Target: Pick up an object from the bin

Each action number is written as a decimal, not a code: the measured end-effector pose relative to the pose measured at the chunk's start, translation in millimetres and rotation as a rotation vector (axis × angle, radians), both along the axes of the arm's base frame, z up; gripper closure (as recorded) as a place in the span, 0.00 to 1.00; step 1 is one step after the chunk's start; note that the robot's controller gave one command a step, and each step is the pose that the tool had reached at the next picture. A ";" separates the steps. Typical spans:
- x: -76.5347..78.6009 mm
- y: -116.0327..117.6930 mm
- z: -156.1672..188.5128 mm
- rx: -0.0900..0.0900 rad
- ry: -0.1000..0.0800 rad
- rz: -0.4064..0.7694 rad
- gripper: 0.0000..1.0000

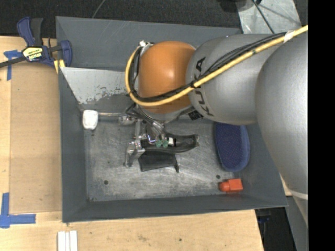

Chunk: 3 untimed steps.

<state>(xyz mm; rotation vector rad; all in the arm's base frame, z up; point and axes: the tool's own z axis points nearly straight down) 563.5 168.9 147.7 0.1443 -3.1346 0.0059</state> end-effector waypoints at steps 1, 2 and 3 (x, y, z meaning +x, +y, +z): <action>17.1 -66.1 -58.1 0.002 0.000 0.081 0.00; 17.8 -61.2 -53.9 0.006 -0.005 0.085 1.00; 7.6 -115.8 78.1 0.002 -0.006 0.354 1.00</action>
Offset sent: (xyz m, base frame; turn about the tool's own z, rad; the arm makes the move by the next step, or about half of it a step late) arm 0.0171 -0.0612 -0.0551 -0.0862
